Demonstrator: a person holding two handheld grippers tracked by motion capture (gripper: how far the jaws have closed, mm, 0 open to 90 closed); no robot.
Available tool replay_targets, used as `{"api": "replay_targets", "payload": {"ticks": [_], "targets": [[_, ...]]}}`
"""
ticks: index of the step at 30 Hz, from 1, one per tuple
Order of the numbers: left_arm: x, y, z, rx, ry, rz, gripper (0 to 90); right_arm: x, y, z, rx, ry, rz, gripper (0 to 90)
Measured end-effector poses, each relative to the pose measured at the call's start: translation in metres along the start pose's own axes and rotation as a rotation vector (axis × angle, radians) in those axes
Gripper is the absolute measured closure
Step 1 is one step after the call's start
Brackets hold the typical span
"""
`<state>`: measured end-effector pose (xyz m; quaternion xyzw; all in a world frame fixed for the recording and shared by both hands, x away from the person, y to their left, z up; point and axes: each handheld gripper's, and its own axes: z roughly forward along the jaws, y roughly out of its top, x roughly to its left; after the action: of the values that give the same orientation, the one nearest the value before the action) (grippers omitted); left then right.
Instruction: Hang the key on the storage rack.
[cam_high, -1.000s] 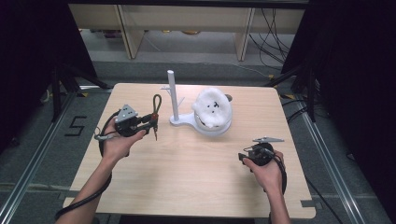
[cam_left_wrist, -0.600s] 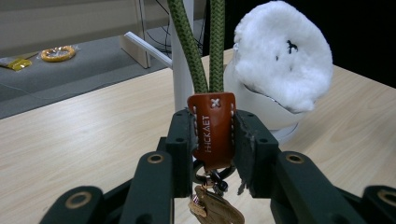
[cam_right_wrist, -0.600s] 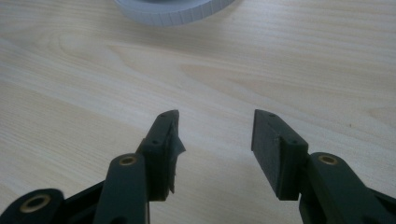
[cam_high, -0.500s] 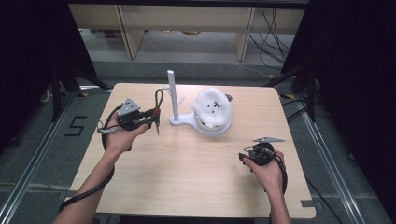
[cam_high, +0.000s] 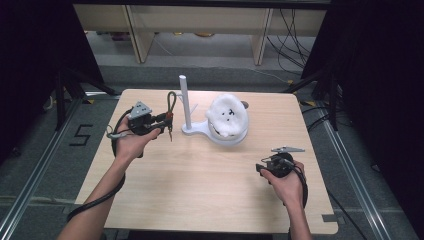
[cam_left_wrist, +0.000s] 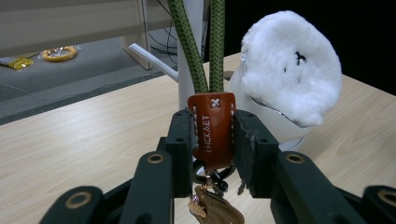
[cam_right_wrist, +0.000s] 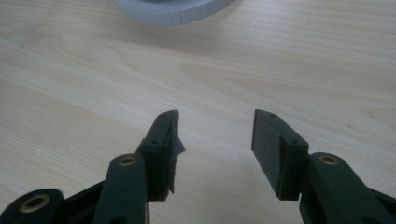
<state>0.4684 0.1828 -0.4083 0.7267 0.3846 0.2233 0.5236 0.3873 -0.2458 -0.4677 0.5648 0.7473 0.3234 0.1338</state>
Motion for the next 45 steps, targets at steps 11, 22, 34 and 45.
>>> {"api": "replay_targets", "payload": {"ticks": [11, 22, 34, 45], "targets": [[0.002, 0.003, 0.004, -0.001, 0.005, -0.016, 68.0, 0.0, 0.0, 0.001, -0.001, 0.002, -0.001, 52.0], [0.004, 0.001, 0.01, 0.01, 0.01, -0.038, 68.0, -0.001, -0.001, 0.001, 0.001, -0.006, -0.001, 51.8], [0.005, 0.001, 0.016, 0.016, 0.014, -0.059, 67.9, -0.001, -0.001, 0.001, 0.0, -0.003, 0.008, 51.7], [0.004, -0.003, 0.023, 0.028, 0.018, -0.061, 67.8, -0.001, -0.001, 0.001, 0.006, -0.003, 0.006, 51.7]]}}
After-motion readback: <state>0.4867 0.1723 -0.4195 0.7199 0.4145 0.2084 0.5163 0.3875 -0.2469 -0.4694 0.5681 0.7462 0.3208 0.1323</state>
